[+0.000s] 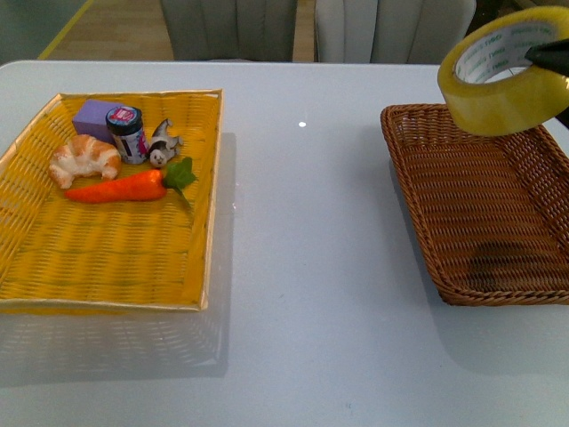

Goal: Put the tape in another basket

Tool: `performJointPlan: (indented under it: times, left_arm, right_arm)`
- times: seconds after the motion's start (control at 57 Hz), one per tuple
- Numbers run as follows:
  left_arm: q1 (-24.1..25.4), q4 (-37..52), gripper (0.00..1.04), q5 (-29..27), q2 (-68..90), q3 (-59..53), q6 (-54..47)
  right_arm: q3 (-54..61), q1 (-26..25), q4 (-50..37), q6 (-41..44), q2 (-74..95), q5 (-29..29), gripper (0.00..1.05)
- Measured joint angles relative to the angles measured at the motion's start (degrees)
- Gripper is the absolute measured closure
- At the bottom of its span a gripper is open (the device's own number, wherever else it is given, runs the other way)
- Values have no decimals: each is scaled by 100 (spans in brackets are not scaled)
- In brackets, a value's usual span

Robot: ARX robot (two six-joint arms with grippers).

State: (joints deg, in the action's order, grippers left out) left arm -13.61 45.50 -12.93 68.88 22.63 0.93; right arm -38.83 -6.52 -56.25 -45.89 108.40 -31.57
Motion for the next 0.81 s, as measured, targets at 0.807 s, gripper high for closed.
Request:
performJointPlan:
  times: [0.807]
  left_arm:
    - [1335, -1012, 103, 1283, -2959, -1917, -37]
  right_arm:
    - [-2144, 63, 492, -734, 2734, 1217, 57]
